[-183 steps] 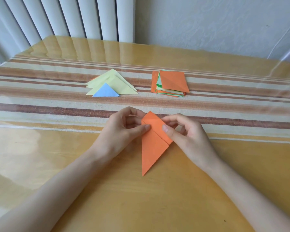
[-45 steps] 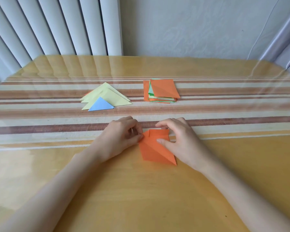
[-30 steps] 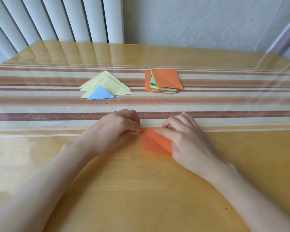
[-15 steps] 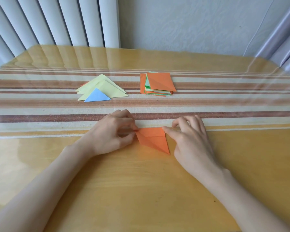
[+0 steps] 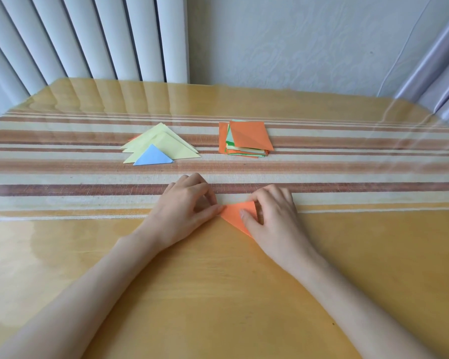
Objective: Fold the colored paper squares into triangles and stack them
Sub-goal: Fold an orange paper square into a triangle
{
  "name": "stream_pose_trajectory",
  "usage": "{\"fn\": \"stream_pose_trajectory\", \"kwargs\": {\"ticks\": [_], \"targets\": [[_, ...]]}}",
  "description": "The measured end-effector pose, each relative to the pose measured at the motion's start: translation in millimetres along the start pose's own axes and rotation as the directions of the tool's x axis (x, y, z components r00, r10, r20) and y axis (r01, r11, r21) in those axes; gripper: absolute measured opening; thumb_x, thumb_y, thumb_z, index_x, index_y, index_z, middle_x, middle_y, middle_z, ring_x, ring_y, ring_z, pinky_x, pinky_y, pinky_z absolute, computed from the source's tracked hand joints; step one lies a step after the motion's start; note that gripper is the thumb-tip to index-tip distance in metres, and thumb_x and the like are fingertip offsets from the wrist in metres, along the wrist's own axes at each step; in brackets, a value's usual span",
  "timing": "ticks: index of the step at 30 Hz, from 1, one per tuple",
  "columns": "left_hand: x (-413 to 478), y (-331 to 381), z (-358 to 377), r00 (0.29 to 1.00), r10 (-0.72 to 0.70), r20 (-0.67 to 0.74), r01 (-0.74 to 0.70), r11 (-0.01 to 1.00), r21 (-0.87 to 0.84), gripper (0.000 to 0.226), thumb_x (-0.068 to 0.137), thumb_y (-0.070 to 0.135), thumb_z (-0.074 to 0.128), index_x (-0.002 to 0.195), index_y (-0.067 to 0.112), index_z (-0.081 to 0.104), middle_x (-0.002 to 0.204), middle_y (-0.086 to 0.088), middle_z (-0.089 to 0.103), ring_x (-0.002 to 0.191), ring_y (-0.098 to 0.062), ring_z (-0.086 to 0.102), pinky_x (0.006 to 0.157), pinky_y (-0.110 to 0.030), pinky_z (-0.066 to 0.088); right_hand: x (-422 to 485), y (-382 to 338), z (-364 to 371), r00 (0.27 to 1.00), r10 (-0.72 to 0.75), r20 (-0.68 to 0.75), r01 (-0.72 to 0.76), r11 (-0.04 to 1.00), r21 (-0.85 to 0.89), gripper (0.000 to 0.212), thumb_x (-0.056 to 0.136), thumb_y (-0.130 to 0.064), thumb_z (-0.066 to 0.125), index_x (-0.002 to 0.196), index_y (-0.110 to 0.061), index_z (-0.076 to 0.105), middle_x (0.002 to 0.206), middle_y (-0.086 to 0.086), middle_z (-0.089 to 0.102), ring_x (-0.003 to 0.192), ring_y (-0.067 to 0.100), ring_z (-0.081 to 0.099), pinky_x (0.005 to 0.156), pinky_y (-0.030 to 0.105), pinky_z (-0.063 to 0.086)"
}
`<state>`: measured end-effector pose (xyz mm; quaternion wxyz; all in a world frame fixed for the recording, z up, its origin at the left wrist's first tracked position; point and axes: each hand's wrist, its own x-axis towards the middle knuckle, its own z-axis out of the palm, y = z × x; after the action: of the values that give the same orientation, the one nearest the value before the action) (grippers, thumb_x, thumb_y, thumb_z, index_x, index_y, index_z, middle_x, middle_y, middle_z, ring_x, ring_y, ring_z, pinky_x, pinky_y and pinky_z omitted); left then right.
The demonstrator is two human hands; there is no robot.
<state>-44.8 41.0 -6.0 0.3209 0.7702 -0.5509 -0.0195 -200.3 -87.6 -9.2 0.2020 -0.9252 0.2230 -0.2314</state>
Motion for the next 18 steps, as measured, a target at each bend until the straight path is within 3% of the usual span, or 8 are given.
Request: {"fn": "stream_pose_trajectory", "kwargs": {"ticks": [4, 7, 10, 14, 18], "targets": [[0.9, 1.1, 5.9, 0.998, -0.045, -0.036, 0.046, 0.998, 0.046, 0.039, 0.077, 0.061, 0.043, 0.086, 0.026, 0.059, 0.087, 0.015, 0.045, 0.086, -0.011, 0.043, 0.074, -0.030, 0.033, -2.7, -1.0, 5.4, 0.995, -0.042, -0.091, 0.031, 0.992, -0.119, 0.035, 0.083, -0.029, 0.058, 0.113, -0.011, 0.059, 0.101, 0.008, 0.056, 0.097, 0.029, 0.049, 0.085, 0.042, 0.044], [-3.9, 1.5, 5.7, 0.999, -0.019, -0.044, 0.021, 0.999, 0.037, 0.026, 0.084, 0.045, 0.051, 0.089, 0.023, 0.062, 0.090, 0.011, 0.050, 0.085, -0.013, 0.043, 0.076, -0.037, 0.040, -3.6, -2.8, 4.2, 0.964, -0.255, -0.077, 0.242, 0.958, -0.154, 0.039, 0.081, -0.007, 0.054, 0.115, -0.025, 0.062, 0.104, 0.006, 0.053, 0.100, 0.027, 0.045, 0.092, 0.043, 0.042], [-15.4, 1.6, -2.5, 0.997, 0.066, -0.030, -0.064, 0.996, 0.063, 0.025, 0.087, 0.039, 0.044, 0.095, 0.027, 0.064, 0.091, 0.010, 0.052, 0.082, -0.014, 0.045, 0.072, -0.040, 0.047, -5.3, -3.0, 2.6, 0.908, -0.419, 0.022, 0.413, 0.882, -0.227, 0.058, 0.074, 0.008, 0.049, 0.116, -0.027, 0.068, 0.102, 0.005, 0.056, 0.106, 0.024, 0.044, 0.110, 0.046, 0.027], [-28.6, 3.6, -10.4, 0.976, 0.219, 0.018, -0.212, 0.917, 0.337, 0.044, 0.081, 0.019, 0.036, 0.104, 0.027, 0.073, 0.097, 0.005, 0.063, 0.088, -0.019, 0.054, 0.071, -0.033, 0.046, -4.8, -1.8, 2.6, 0.894, -0.439, 0.083, 0.444, 0.853, -0.273, 0.059, 0.070, 0.009, 0.050, 0.115, -0.023, 0.070, 0.098, 0.004, 0.059, 0.103, 0.024, 0.044, 0.108, 0.051, 0.025], [-29.6, 7.4, -10.6, 0.980, 0.200, 0.007, -0.188, 0.910, 0.370, 0.047, 0.080, 0.015, 0.035, 0.104, 0.026, 0.074, 0.097, 0.004, 0.065, 0.088, -0.023, 0.058, 0.071, -0.033, 0.048, -16.8, 4.8, -7.2, 0.903, -0.423, 0.082, 0.428, 0.857, -0.287, 0.062, 0.066, 0.013, 0.050, 0.112, -0.022, 0.072, 0.095, 0.005, 0.060, 0.103, 0.023, 0.043, 0.109, 0.051, 0.020]]}}
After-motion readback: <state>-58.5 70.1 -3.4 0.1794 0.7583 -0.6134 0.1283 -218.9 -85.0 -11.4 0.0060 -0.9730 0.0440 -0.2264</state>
